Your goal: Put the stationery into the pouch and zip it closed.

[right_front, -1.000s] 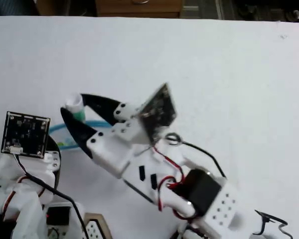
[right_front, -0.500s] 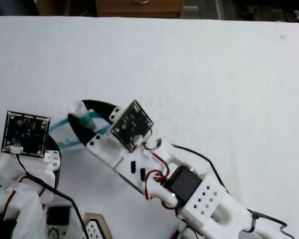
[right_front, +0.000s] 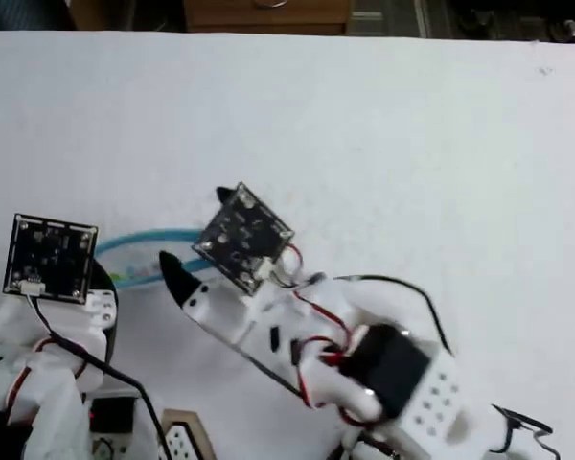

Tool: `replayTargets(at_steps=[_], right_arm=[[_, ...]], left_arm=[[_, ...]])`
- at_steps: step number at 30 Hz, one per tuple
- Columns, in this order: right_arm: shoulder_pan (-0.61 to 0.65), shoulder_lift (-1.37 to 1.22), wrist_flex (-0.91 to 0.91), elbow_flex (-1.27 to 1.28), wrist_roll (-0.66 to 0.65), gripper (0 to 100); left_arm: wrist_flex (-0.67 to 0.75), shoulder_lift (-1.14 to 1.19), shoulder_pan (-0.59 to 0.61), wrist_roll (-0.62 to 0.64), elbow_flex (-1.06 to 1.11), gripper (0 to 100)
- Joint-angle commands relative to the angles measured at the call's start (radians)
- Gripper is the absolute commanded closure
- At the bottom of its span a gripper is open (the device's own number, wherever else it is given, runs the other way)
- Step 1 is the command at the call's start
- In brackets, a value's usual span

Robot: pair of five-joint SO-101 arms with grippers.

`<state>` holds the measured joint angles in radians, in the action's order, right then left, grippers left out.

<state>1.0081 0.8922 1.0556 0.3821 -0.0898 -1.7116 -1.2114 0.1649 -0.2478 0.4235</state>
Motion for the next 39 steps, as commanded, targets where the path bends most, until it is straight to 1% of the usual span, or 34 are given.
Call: replayTargets(at_steps=[1, 3, 5, 7, 9, 11, 14, 17, 19, 21, 24, 27, 32, 33, 35, 37, 39], right_arm=[[-0.039, 0.007, 0.099, -0.167, 0.000, 77.5], [-0.094, 0.004, 0.154, -0.219, 0.000, 84.1], [-0.179, -0.001, 0.197, -0.239, -0.008, 90.0], [-0.277, -0.002, 0.232, -0.232, -0.011, 92.9], [-0.358, -0.002, 0.263, -0.186, -0.021, 90.7], [-0.418, -0.002, 0.300, -0.103, -0.089, 86.7], [-0.461, -0.002, 0.318, 0.083, -0.175, 83.3], [-0.461, 0.004, 0.298, 0.285, -0.235, 83.2], [-0.461, 0.005, 0.274, 0.373, -0.235, 83.0], [-0.452, -0.001, 0.271, 0.407, -0.235, 82.9], [-0.400, -0.001, 0.265, 0.433, -0.235, 82.9], [-0.366, -0.001, 0.176, 0.491, -0.235, 82.8], [-0.338, -0.001, -0.050, 0.667, -0.235, 82.8], [-0.334, 0.002, -0.079, 0.694, -0.235, 82.8], [-0.318, 0.007, -0.077, 0.706, -0.232, 82.8], [-0.315, 0.008, -0.056, 0.697, -0.170, 82.0], [-0.315, 0.018, -0.050, 0.690, -0.074, 77.0]], left_arm=[[-0.008, 0.070, 0.007, 0.009, 0.012, 98], [-0.008, 0.070, 0.007, 0.009, 0.012, 98], [-0.008, 0.070, 0.007, 0.011, 0.012, 98], [-0.008, 0.070, 0.007, 0.011, 0.012, 98], [-0.008, 0.070, 0.007, 0.011, 0.012, 98], [-0.008, 0.070, 0.007, 0.011, 0.012, 98], [-0.008, 0.070, 0.007, 0.011, 0.012, 98], [-0.008, 0.070, 0.008, 0.011, 0.012, 98], [-0.008, 0.070, 0.008, 0.011, 0.012, 98], [-0.008, 0.070, 0.008, 0.011, 0.012, 98], [-0.008, 0.070, 0.008, 0.011, 0.012, 98], [-0.008, 0.070, 0.008, 0.011, 0.012, 98], [-0.008, 0.070, 0.008, 0.011, 0.012, 98], [-0.008, 0.070, 0.008, 0.011, 0.012, 98], [-0.008, 0.070, 0.008, 0.011, 0.012, 98], [-0.008, 0.070, 0.008, 0.011, 0.012, 98], [-0.008, 0.070, 0.008, 0.011, 0.012, 98]])
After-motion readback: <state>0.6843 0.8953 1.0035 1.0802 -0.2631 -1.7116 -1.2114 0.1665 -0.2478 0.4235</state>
